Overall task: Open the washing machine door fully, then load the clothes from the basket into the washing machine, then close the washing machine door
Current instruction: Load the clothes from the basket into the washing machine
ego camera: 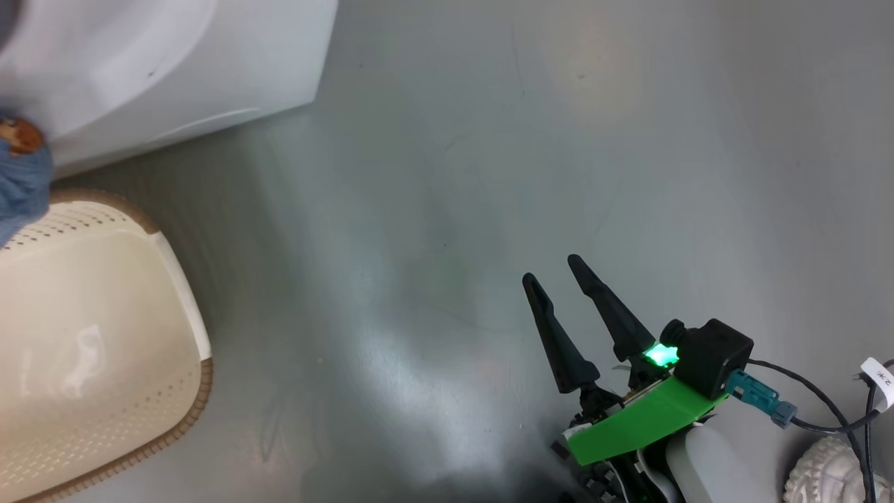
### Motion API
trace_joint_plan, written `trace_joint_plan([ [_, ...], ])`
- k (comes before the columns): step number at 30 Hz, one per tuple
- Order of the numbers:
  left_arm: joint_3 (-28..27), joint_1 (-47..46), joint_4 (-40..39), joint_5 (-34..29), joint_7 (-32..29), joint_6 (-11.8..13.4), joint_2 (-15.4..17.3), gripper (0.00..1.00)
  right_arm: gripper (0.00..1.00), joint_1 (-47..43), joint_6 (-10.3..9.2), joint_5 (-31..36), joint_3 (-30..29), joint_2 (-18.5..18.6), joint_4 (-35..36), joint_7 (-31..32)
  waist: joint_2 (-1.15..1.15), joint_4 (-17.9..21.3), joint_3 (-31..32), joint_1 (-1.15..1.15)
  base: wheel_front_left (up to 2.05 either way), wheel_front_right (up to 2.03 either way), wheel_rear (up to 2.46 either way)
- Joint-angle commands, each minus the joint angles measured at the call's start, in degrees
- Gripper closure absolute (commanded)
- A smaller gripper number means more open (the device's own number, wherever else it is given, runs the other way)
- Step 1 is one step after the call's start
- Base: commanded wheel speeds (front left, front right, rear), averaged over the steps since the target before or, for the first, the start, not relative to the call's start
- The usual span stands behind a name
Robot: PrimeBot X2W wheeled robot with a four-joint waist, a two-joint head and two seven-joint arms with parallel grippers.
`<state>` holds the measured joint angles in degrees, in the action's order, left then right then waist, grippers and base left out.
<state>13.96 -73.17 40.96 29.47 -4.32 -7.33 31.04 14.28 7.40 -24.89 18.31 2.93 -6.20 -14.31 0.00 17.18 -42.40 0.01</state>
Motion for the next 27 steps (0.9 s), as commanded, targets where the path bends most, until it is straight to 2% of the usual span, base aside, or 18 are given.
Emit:
trace_joint_plan([
  [1,-1.1,-2.6,-0.7,-1.0,1.6,-0.1,4.1,1.0,0.0,-0.7,0.09,-0.7,1.7,-0.1,1.5,-0.7,0.0,1.0,-1.5,-0.01,0.0,0.0,0.0],
  [8,0.2,-4.7,-0.1,-0.7,6.4,-0.1,5.1,1.0,0.0,-1.3,0.09,-0.6,2.4,-0.1,2.0,-0.7,0.0,1.8,-3.1,-0.01,0.0,0.0,0.0],
  [13,1.1,-7.8,-2.5,-2.5,16.4,-0.1,6.8,1.0,0.0,-1.5,0.09,-0.3,2.8,-0.1,2.6,-0.7,0.0,2.4,-4.6,-0.01,0.0,0.0,0.0],
  [15,1.4,-9.0,-3.9,-3.7,18.5,-0.1,7.0,1.0,0.0,-1.4,0.09,-0.2,2.7,-0.1,2.8,-0.7,0.0,2.5,-5.0,-0.01,0.0,0.0,0.0],
  [18,1.2,-10.2,-7.4,-5.6,19.2,-0.1,6.9,1.0,0.0,-1.4,0.09,-0.2,2.7,-0.1,2.8,-0.7,0.0,2.5,-5.5,-0.01,0.0,0.0,0.0],
  [24,-4.7,-8.2,-18.3,-9.6,19.3,-0.1,6.6,1.0,0.0,-0.7,0.09,-0.7,3.1,-0.1,2.9,-0.7,0.0,2.8,-5.9,-0.01,0.0,0.0,0.0],
  [27,-6.1,-5.4,-18.0,-9.6,19.3,-0.1,6.0,1.0,0.0,-0.4,0.09,-0.9,3.0,-0.1,2.5,-0.7,0.0,2.4,-5.5,-0.01,0.0,0.0,0.0],
])
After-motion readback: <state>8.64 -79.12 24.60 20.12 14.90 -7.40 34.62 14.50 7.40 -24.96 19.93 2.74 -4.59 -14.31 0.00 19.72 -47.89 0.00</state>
